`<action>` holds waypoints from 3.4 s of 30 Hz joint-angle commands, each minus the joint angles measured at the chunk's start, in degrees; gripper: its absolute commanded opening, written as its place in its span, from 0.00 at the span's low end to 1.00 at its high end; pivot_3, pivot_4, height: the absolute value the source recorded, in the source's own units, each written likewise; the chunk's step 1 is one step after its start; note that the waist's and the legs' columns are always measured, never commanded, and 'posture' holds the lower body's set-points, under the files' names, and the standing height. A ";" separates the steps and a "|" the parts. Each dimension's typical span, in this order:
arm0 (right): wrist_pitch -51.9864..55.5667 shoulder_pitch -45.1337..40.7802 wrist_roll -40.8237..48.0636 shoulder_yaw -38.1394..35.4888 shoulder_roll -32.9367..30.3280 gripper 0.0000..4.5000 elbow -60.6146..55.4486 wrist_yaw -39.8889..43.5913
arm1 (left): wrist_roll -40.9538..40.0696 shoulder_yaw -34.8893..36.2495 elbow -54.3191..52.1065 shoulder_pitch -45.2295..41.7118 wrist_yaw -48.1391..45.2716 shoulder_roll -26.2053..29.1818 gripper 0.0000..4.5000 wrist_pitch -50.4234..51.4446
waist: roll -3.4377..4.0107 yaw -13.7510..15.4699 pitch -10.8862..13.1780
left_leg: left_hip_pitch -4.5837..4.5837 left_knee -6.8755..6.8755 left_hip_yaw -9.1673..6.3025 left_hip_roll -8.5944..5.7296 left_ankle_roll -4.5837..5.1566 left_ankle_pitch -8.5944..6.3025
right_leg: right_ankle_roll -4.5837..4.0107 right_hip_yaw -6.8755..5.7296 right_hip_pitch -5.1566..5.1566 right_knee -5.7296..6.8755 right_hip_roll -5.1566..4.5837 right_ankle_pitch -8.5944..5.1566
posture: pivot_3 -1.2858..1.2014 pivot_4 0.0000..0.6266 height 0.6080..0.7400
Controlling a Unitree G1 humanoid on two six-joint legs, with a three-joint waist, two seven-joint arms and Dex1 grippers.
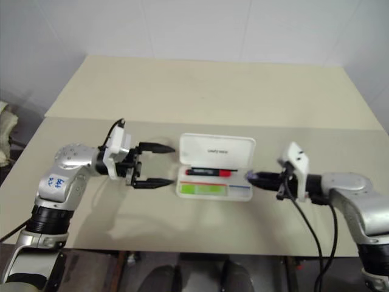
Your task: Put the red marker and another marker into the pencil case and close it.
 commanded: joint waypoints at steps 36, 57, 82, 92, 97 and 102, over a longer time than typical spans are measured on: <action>-8.67 -4.49 -2.26 2.36 0.42 0.99 1.89 12.32 | -1.32 2.11 -4.53 1.62 1.64 1.14 1.00 1.64 | -0.03 0.40 -0.01 | 0.01 0.07 -0.07 0.03 -0.09 0.09 | 0.01 -0.03 0.02 0.11 0.01 0.04 | 0.52 0.24 1.00; -16.55 3.90 1.99 -16.65 -2.94 1.00 6.58 10.77 | -0.98 6.46 3.93 0.77 0.67 2.11 0.23 -4.34 | -0.05 0.10 -0.01 | 0.06 0.04 0.02 -0.01 -0.02 0.04 | 0.03 0.00 0.06 0.01 0.00 0.04 | 0.52 0.24 1.00; -9.55 -3.18 8.64 -12.78 -3.19 1.00 1.20 11.15 | 13.92 0.82 25.40 -11.53 23.56 -11.84 0.00 -13.40 | -0.11 0.28 0.00 | -0.03 0.05 -0.01 -0.06 -0.02 0.03 | 0.09 -0.06 0.06 -0.02 -0.01 0.08 | 0.52 0.24 1.00; -9.20 -1.51 9.18 -12.80 -2.68 1.00 -0.90 9.73 | 7.66 1.58 20.11 -10.41 11.51 -12.14 0.00 -15.08 | -0.12 0.18 0.00 | -0.01 0.10 0.01 -0.05 -0.01 0.04 | 0.10 -0.04 0.06 -0.02 -0.01 0.08 | 0.52 0.24 1.00; -8.67 -0.33 9.64 -13.16 -2.15 1.00 -2.45 8.64 | 8.08 -1.18 17.32 -8.84 3.09 -8.70 0.00 -15.22 | -0.11 0.18 0.00 | 0.01 0.09 0.01 -0.04 -0.02 0.04 | 0.09 -0.04 0.06 0.00 -0.01 0.08 | 0.52 0.24 1.00; -8.42 0.06 10.02 -13.24 -1.60 1.00 -3.58 7.44 | 10.10 -4.75 17.09 -9.07 0.47 -8.76 0.00 -15.25 | -0.11 0.41 0.00 | -0.02 0.10 0.00 -0.06 -0.01 0.03 | 0.09 -0.03 0.07 -0.01 -0.02 0.08 | 0.52 0.24 1.00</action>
